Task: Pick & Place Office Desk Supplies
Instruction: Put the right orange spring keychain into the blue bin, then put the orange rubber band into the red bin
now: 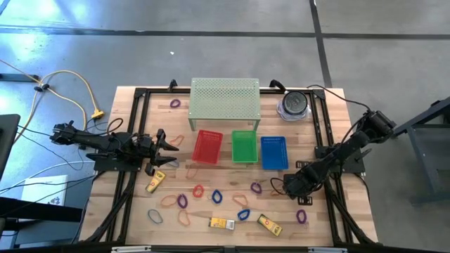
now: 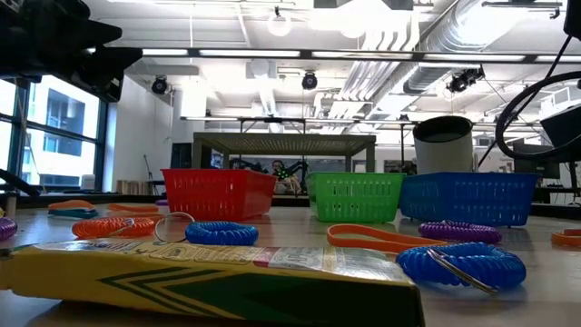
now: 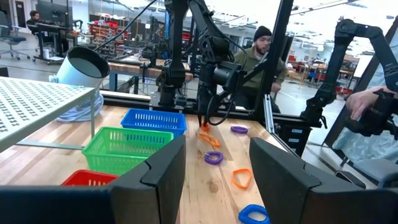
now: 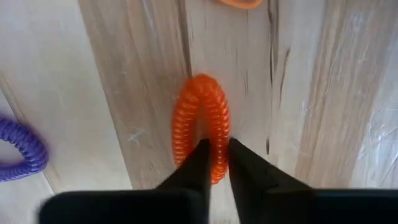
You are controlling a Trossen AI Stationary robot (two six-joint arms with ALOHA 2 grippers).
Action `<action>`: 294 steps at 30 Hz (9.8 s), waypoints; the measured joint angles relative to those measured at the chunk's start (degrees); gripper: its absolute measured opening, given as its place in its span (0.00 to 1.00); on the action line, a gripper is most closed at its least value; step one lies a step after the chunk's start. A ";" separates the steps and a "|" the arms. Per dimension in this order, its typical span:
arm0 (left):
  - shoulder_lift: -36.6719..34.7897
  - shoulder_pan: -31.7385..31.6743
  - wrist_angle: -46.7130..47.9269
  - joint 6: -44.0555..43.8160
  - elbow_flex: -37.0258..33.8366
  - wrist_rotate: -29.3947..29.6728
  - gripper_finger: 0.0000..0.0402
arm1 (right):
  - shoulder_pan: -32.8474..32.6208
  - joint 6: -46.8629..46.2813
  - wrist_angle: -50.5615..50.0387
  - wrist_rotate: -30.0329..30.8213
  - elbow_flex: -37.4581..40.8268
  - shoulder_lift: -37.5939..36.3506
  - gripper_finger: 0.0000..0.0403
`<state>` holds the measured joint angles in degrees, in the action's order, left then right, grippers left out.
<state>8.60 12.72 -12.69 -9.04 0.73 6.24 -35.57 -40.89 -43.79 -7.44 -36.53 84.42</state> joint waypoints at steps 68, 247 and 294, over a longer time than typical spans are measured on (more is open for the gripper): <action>0.09 -0.01 0.28 -1.33 0.00 -0.11 0.43 | 41.94 38.50 -9.02 12.75 -18.62 5.74 0.01; 64.67 -17.88 60.58 -7.76 41.61 6.84 0.00 | 5.07 29.18 35.91 25.06 -3.67 -23.10 0.31; 88.18 -10.63 80.91 -2.79 88.08 4.34 0.00 | 5.25 31.96 36.62 22.85 -3.65 -23.10 0.31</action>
<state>96.79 2.08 68.22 -11.83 88.82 10.58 -30.33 -8.93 -7.17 15.41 -40.18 61.32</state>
